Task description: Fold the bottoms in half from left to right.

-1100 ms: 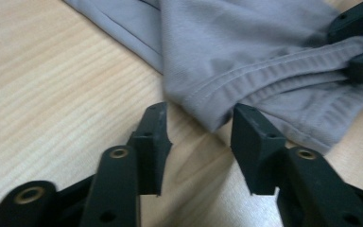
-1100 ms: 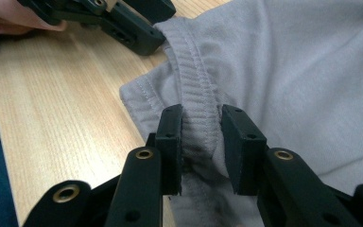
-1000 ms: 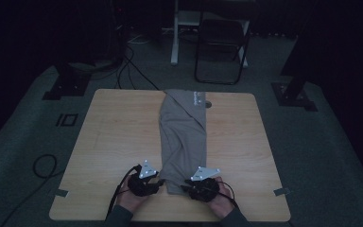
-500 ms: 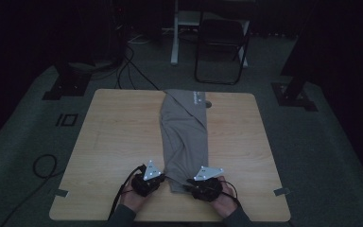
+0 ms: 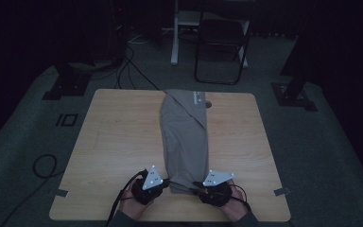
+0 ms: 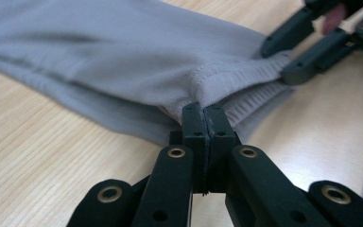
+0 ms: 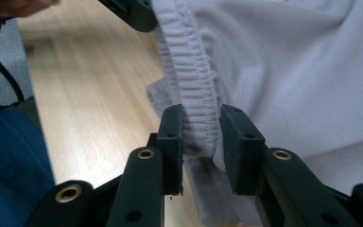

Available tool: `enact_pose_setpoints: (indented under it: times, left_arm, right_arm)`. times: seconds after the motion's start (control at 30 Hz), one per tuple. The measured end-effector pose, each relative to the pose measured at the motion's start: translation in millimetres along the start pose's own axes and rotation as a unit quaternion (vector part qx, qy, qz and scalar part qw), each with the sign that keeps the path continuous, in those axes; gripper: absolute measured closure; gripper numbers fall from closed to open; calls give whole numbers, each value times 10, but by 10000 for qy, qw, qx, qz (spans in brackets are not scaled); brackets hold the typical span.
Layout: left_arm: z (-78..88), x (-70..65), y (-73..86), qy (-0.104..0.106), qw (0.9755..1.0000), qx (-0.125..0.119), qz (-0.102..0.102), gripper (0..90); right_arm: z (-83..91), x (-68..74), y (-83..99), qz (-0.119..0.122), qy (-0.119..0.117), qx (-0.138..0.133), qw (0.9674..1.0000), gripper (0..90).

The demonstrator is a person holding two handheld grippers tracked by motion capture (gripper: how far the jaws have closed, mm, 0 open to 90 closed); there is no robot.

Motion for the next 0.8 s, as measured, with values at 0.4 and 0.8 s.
enact_pose_setpoints:
  times: [0.4, 0.8]
  left_arm:
    - [-69, -80, 82, 235, 9996, 125, -14, 685]
    - [-438, 717, -107, -354, 9981, 66, 507, 608]
  right_arm:
    - [75, -194, 164, -19, 256, 233, 9994, 550]
    - [-83, -762, -157, -574, 895, -343, 9937, 562]
Point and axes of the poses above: each handheld gripper's, and its own axes: z roughly backward along the jaws, y roughly out of its underside, x roughly to its left, the point moved 4 cm from there along -z, roughly forward along the jaws, and after that the axes turned 8 degrees about -z, right-handed, at the moved point
